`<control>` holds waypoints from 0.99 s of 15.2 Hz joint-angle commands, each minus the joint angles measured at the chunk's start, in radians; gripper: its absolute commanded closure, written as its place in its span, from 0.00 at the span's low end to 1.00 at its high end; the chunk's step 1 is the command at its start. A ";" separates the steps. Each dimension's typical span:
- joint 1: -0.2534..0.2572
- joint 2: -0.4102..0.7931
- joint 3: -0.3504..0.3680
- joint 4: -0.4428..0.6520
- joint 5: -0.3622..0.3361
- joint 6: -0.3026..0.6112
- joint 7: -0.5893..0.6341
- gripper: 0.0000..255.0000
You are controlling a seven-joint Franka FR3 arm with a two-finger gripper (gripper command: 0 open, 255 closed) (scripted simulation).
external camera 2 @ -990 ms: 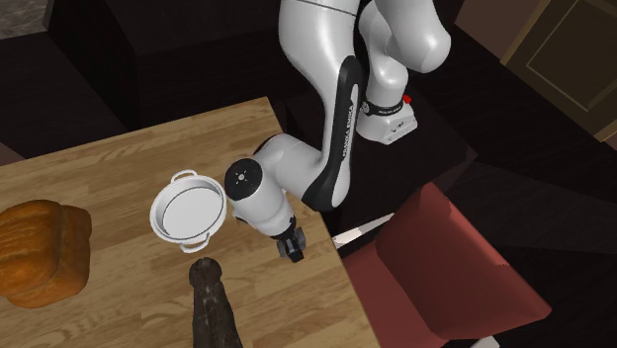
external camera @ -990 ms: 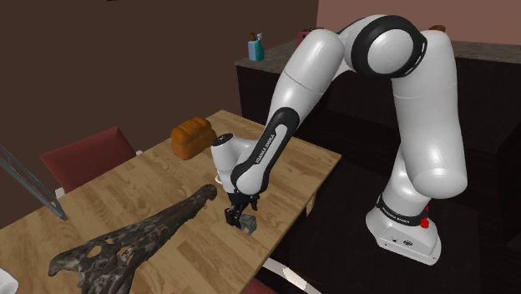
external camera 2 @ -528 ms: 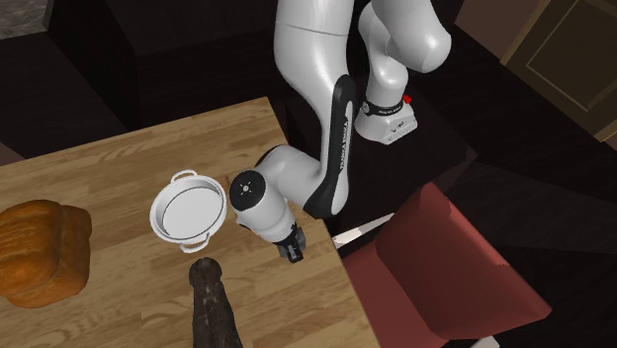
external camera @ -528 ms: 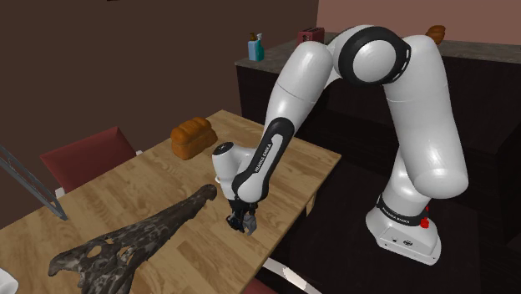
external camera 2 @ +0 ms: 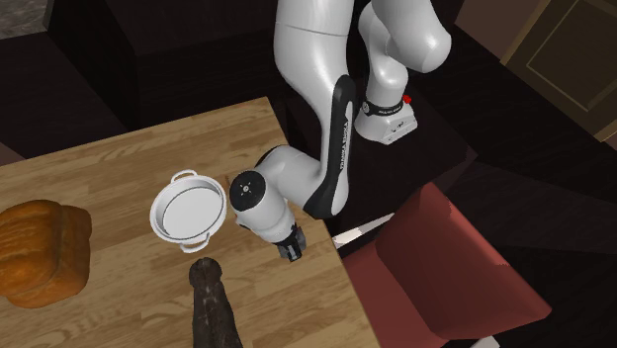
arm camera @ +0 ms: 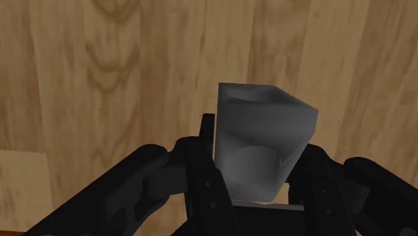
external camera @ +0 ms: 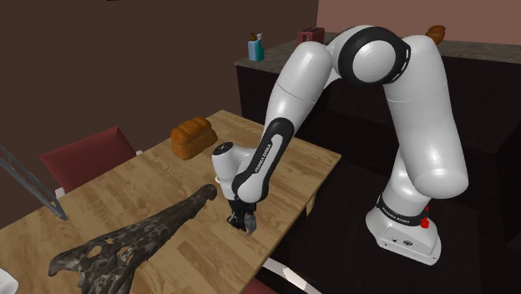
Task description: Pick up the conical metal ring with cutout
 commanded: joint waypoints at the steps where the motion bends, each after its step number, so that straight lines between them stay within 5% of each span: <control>1: -0.001 0.000 0.000 -0.001 0.000 0.000 0.000 1.00; 15: -0.031 -0.174 0.038 -0.021 0.052 -0.151 -0.021 1.00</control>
